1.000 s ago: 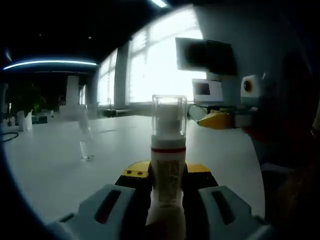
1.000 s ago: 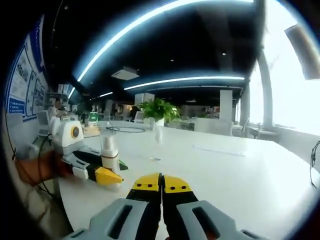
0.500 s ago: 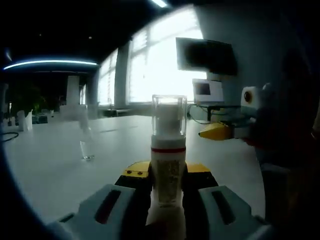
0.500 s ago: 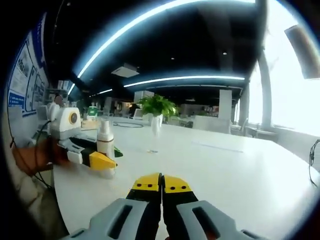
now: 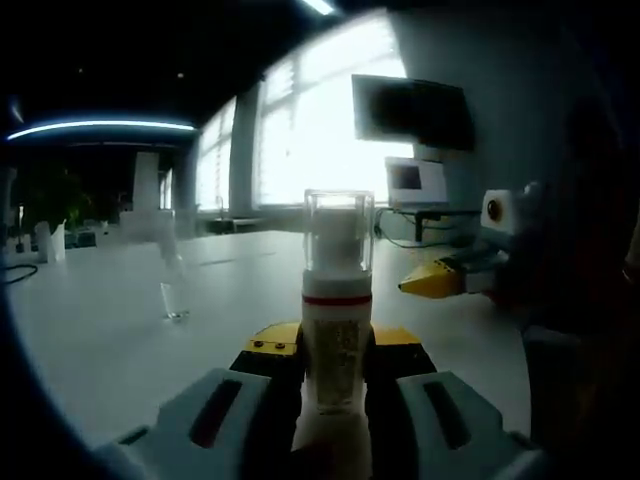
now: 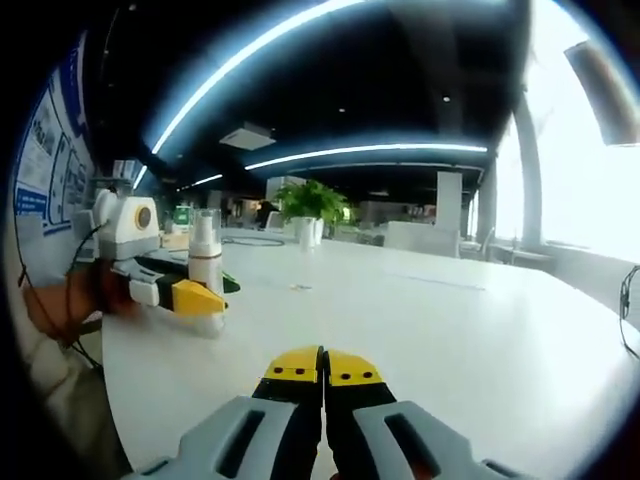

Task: Clamp pump bottle remove cover press pump head put on cover

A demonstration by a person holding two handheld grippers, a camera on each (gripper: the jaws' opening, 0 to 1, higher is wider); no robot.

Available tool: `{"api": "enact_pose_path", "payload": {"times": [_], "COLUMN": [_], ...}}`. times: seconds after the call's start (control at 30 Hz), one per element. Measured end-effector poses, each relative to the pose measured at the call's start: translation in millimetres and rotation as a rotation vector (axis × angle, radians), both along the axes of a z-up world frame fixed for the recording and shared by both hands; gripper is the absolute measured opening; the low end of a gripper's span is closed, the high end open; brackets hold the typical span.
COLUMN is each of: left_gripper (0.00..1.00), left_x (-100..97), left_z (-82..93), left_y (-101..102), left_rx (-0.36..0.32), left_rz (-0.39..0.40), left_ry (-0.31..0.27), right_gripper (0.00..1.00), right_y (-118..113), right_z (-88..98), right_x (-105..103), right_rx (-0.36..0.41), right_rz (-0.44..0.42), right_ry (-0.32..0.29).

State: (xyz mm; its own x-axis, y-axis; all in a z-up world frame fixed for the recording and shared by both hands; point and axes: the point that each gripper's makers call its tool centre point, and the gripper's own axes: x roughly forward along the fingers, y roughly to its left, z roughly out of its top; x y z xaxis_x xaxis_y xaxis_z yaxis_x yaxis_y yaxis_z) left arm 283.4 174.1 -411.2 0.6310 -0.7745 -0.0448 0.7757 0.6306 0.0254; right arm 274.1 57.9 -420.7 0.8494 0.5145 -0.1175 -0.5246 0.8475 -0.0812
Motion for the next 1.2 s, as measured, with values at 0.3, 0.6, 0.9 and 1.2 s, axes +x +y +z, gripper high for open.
{"api": "enact_pose_path", "payload": {"times": [0.3, 0.6, 0.9, 1.2], "left_gripper": [0.14, 0.14, 0.14, 0.14], "left_x": [-0.8, 0.3, 0.5, 0.3], "left_z": [0.4, 0.1, 0.3, 0.4], "left_y": [-0.9, -0.1, 0.1, -0.2], "left_rx": [0.004, 0.004, 0.009, 0.012], "left_rz": [0.001, 0.001, 0.004, 0.006], "left_ry": [-0.005, -0.006, -0.011, -0.01], "right_gripper": [0.0, 0.0, 0.0, 0.0], "right_y": [7.7, 8.8, 7.7, 6.7], "right_z": [-5.4, -6.7, -5.6, -7.0], "right_x": [-3.4, -4.7, -3.8, -2.7], "right_rx": [-0.039, -0.051, -0.029, -0.04], "right_rz": [0.038, 0.056, 0.055, 0.052], "right_ry": [-0.004, -0.006, -0.005, -0.003]}}
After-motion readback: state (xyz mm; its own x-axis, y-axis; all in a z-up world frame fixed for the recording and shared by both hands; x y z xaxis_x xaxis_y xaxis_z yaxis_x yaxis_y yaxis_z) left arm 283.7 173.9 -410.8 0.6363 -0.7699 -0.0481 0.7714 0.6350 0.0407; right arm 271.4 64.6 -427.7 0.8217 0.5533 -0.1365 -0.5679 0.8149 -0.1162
